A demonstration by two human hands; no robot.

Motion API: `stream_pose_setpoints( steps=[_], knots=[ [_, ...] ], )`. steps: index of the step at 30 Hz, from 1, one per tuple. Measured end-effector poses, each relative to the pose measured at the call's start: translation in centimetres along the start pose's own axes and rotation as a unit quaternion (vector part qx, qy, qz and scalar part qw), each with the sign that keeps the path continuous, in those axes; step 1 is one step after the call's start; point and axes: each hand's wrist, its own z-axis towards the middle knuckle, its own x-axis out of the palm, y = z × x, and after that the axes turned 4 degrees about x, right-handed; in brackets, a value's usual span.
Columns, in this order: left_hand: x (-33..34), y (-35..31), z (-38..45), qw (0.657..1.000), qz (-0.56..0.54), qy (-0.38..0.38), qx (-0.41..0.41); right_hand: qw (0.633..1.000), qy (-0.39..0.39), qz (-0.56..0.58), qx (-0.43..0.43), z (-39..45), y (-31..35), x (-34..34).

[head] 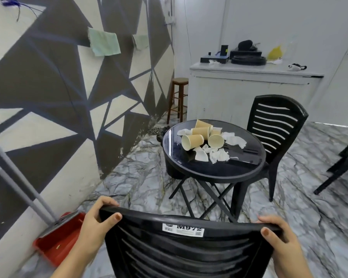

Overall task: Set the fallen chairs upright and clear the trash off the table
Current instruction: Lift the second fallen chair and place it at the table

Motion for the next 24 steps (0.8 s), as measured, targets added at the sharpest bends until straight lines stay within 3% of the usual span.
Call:
stream_pose_setpoints(
  steps=[11,24],
  knots=[
    [2.1,0.2,7.3,0.999,-0.023,-0.009,0.023,0.998,-0.039,0.041,-0.009,4.5,1.8,2.4],
    [3.1,2.7,17.4,0.980,-0.109,0.149,0.076,0.970,-0.233,0.059,-0.048,2.4,1.6,7.2]
  ],
)
